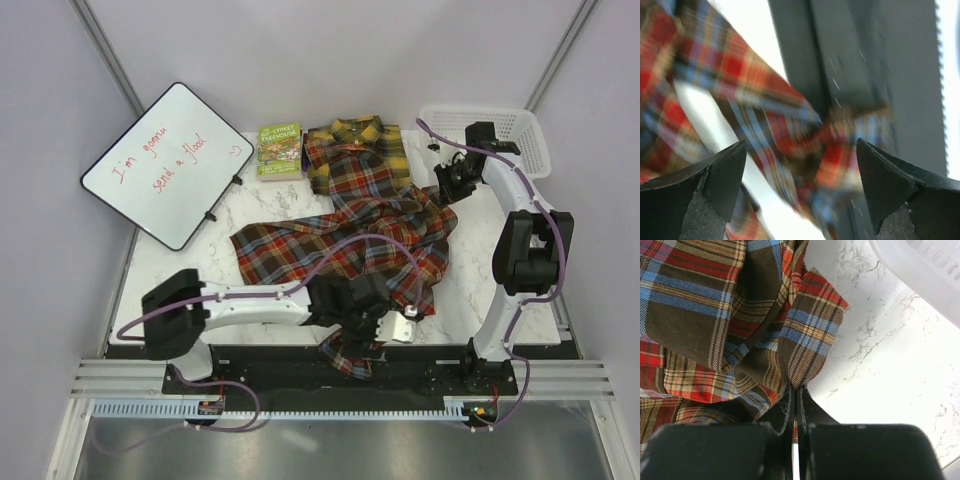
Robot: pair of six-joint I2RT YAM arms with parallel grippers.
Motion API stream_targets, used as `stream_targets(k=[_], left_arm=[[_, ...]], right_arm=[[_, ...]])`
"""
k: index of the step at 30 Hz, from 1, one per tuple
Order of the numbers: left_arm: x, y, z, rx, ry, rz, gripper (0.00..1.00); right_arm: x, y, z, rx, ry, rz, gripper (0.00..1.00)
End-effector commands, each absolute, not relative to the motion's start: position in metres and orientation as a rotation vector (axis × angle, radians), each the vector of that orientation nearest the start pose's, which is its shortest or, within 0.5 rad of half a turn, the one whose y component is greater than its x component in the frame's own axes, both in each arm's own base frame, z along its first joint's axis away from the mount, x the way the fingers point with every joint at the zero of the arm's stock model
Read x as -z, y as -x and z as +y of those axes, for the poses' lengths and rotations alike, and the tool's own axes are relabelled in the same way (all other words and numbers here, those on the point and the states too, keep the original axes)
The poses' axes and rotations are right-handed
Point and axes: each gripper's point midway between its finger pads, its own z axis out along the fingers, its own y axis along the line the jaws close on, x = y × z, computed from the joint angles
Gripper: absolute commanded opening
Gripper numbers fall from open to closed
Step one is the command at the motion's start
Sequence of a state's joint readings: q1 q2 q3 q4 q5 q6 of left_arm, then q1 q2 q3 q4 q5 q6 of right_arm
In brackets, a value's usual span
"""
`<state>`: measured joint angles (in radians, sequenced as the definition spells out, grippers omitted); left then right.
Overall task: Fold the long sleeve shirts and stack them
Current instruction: Flatten the shirt out
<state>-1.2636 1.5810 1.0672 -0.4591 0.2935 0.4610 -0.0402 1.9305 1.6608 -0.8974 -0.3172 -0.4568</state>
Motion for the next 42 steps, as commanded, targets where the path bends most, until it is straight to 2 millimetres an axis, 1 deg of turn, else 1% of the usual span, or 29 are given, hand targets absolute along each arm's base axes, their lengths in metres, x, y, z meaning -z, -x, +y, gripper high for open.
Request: stream_targets(k=[1,2,3,6,10,12,13,14,15,17,18,19,21,22,23,24,25,27,30,32,34,35,36,37,38,39,40,41,42], left_arm=[[-0.106,-0.110,-0.436,-0.931,2.785,-2.340,0.94],[-0.094,-0.117,-0.445,-0.878,2.774,-2.359,0.91],[-0.090,-0.120,-0.449,-0.853,2.773,-2.372,0.89],[-0.070,-0.126,-0.454,-0.808,2.781,-2.380,0.85],[-0.037,-0.114,-0.443,-0.794,2.723,-2.295,0.80],[-0.023,-0.109,-0.430,-0.746,2.664,-2.271,0.71],[-0.021,-0.104,-0.425,-0.778,2.628,-2.245,0.64],[-0.023,-0.103,-0.422,-0.798,2.613,-2.238,0.53],[-0.032,-0.102,-0.419,-0.829,2.612,-2.234,0.48],[-0.042,-0.091,-0.408,-0.855,2.609,-2.171,0.29],[-0.062,-0.086,-0.405,-0.895,2.616,-2.145,0.21],[-0.088,-0.071,-0.400,-0.970,2.571,-2.067,0.10],[-0.131,-0.054,-0.395,-1.080,2.596,-1.959,0.02],[-0.181,-0.041,-0.398,-1.250,2.656,-1.865,0.02],[-0.199,-0.026,-0.378,-1.270,2.653,-1.762,0.02],[-0.220,-0.011,-0.371,-1.342,2.682,-1.653,0.02],[-0.255,0.005,-0.362,-1.445,2.732,-1.546,0.02],[-0.275,0.032,-0.341,-1.485,2.762,-1.374,0.02],[-0.304,0.056,-0.324,-1.626,2.763,-1.204,0.02],[-0.319,0.061,-0.319,-1.712,2.778,-1.145,0.04],[-0.312,0.064,-0.318,-1.766,2.791,-1.082,0.08],[-0.304,0.065,-0.314,-1.768,2.836,-1.015,0.12],[-0.281,0.070,-0.298,-1.749,2.808,-0.981,0.21],[-0.269,0.072,-0.290,-1.734,2.807,-0.961,0.42],[-0.256,0.072,-0.284,-1.708,2.805,-0.969,0.51],[-0.230,0.066,-0.276,-1.612,2.815,-1.059,0.54],[-0.219,0.059,-0.277,-1.568,2.835,-1.121,0.63],[-0.210,0.051,-0.277,-1.521,2.852,-1.182,0.64],[-0.197,0.033,-0.275,-1.468,2.852,-1.312,0.64]], right_arm=[[-0.123,-0.431,0.025,-0.304,0.615,2.549,0.00],[-0.123,-0.430,0.025,-0.304,0.611,2.550,0.00],[-0.123,-0.430,0.025,-0.304,0.611,2.550,0.00],[-0.124,-0.429,0.026,-0.306,0.611,2.548,0.00],[-0.124,-0.428,0.025,-0.305,0.609,2.552,0.00],[-0.125,-0.426,0.025,-0.304,0.609,2.550,0.00],[-0.126,-0.425,0.025,-0.301,0.612,2.550,0.00],[-0.128,-0.423,0.024,-0.296,0.614,2.548,0.00],[-0.129,-0.421,0.025,-0.295,0.618,2.545,0.00],[-0.130,-0.418,0.025,-0.296,0.620,2.544,0.00],[-0.130,-0.417,0.025,-0.296,0.618,2.546,0.00],[-0.132,-0.417,0.025,-0.295,0.618,2.543,0.00],[-0.132,-0.415,0.026,-0.298,0.622,2.543,0.00],[-0.131,-0.415,0.025,-0.297,0.620,2.543,0.00],[-0.130,-0.414,0.026,-0.300,0.622,2.547,0.00],[-0.131,-0.415,0.026,-0.299,0.620,2.545,0.00],[-0.129,-0.414,0.026,-0.302,0.618,2.551,0.00],[-0.128,-0.416,0.025,-0.297,0.610,2.550,0.00],[-0.125,-0.417,0.024,-0.288,0.606,2.553,0.00],[-0.123,-0.416,0.022,-0.275,0.602,2.559,0.00],[-0.122,-0.415,0.021,-0.267,0.607,2.559,0.00],[-0.120,-0.413,0.021,-0.269,0.609,2.566,0.00],[-0.120,-0.413,0.021,-0.267,0.608,2.566,0.00],[-0.121,-0.413,0.020,-0.263,0.612,2.564,0.00],[-0.121,-0.413,0.020,-0.261,0.613,2.564,0.00],[-0.120,-0.413,0.020,-0.259,0.615,2.565,0.00],[-0.120,-0.411,0.019,-0.256,0.620,2.565,0.00],[-0.118,-0.410,0.019,-0.255,0.624,2.571,0.00],[-0.118,-0.408,0.019,-0.253,0.630,2.572,0.00]])
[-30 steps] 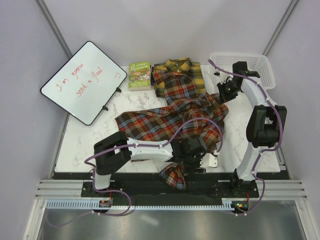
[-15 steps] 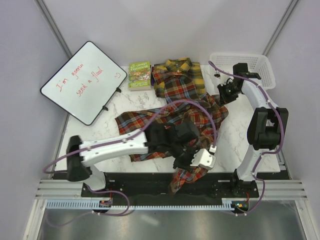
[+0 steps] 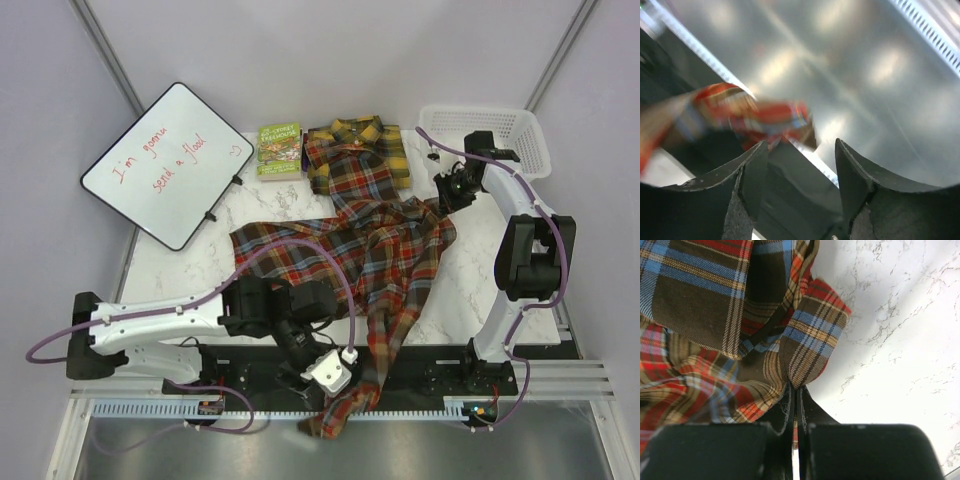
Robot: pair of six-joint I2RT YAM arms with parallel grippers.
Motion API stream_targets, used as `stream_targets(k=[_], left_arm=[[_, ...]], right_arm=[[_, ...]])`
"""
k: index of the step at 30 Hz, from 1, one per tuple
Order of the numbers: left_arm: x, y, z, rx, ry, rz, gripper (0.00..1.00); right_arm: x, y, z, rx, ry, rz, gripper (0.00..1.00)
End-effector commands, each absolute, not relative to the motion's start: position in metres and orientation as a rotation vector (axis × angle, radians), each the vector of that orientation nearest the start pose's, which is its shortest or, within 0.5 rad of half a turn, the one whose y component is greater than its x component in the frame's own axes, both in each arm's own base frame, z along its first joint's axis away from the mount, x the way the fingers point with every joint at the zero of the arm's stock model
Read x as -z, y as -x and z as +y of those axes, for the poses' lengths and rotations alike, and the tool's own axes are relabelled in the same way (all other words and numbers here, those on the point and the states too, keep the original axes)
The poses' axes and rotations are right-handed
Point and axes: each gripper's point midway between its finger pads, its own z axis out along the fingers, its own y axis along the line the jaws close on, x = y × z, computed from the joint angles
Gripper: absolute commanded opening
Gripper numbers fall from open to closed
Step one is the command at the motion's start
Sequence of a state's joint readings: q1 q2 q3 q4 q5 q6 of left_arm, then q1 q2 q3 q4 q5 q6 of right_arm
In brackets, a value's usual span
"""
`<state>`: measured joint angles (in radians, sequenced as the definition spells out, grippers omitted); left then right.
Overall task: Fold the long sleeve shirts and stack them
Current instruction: Flatten the shirt out
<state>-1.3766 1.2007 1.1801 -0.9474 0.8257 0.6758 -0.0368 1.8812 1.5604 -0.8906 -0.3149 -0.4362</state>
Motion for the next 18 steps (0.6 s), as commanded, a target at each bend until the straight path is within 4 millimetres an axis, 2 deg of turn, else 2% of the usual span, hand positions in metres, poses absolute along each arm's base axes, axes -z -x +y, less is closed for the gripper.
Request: stream_targets(k=[1,2,3,5,6,8,9,11,12,13,14,15,17,18], left_arm=[[-0.196,0.019,-0.280,-1.487,2.840,-1.407,0.64],[-0.195,0.005,-0.281,-1.496,2.810,-1.508,0.65],[-0.193,-0.031,-0.279,-1.510,2.732,-1.725,0.64],[-0.185,-0.070,-0.276,-1.457,2.642,-1.945,0.63],[-0.176,-0.105,-0.266,-1.335,2.604,-2.142,0.63],[-0.157,-0.135,-0.255,-1.174,2.530,-2.315,0.61],[-0.145,-0.154,-0.240,-1.069,2.450,-2.441,0.61],[-0.130,-0.166,-0.221,-0.992,2.377,-2.498,0.61],[-0.118,-0.176,-0.203,-0.938,2.284,-2.587,0.62],[-0.112,-0.180,-0.192,-0.907,2.258,-2.605,0.62],[-0.104,-0.185,-0.174,-0.874,2.157,-2.669,0.62],[-0.102,-0.186,-0.165,-0.860,2.120,-2.695,0.63],[-0.093,-0.183,-0.145,-0.799,2.068,-2.715,0.63],[-0.089,-0.182,-0.140,-0.762,2.073,-2.714,0.64]], right_arm=[[-0.113,-0.405,0.018,-0.253,0.647,2.581,0.00],[-0.111,-0.403,0.018,-0.252,0.657,2.587,0.00],[-0.109,-0.402,0.016,-0.238,0.659,2.595,0.00],[-0.103,-0.395,0.012,-0.226,0.677,2.615,0.03],[-0.101,-0.392,0.010,-0.209,0.687,2.627,0.15],[-0.103,-0.390,0.005,-0.180,0.696,2.635,0.26],[-0.108,-0.390,0.002,-0.156,0.693,2.629,0.39],[-0.118,-0.389,-0.002,-0.138,0.685,2.625,0.49],[-0.124,-0.388,-0.007,-0.126,0.665,2.625,0.60],[-0.131,-0.386,-0.012,-0.112,0.649,2.633,0.64],[-0.134,-0.384,-0.016,-0.109,0.635,2.640,0.66],[-0.140,-0.380,-0.022,-0.106,0.634,2.638,0.68],[-0.142,-0.364,-0.019,-0.144,0.660,2.654,0.67],[-0.150,-0.357,-0.015,-0.155,0.677,2.624,0.65]])
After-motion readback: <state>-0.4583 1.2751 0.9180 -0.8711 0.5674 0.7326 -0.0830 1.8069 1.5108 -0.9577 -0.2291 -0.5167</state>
